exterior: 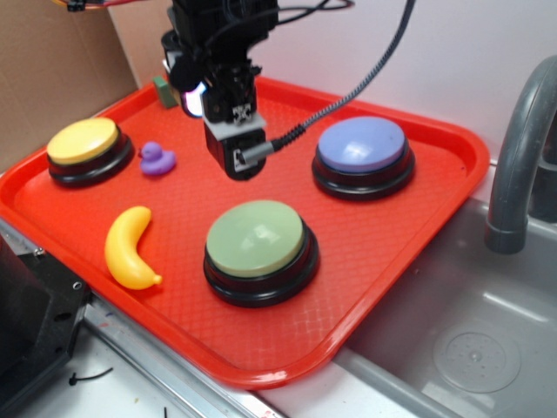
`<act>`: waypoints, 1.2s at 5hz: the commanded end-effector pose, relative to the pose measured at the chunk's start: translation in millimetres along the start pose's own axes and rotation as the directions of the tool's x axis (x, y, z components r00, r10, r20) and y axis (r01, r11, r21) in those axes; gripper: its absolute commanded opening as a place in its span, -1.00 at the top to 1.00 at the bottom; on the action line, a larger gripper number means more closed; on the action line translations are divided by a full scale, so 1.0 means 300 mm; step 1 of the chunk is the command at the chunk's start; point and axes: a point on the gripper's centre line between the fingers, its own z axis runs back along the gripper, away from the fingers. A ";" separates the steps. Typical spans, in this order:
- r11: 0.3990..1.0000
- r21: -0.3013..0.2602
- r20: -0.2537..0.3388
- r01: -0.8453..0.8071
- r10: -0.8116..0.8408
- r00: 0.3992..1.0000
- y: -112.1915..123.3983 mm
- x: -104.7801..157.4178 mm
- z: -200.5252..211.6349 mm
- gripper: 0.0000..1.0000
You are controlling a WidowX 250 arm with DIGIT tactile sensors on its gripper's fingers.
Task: Push the green button.
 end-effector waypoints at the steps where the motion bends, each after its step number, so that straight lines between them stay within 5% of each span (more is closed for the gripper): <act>1: 0.998 -0.015 0.102 -0.056 0.058 0.993 -0.023 -0.013 0.102 -1.00; 6: 0.988 0.014 0.129 -0.154 0.151 0.980 0.014 -0.077 0.214 -1.00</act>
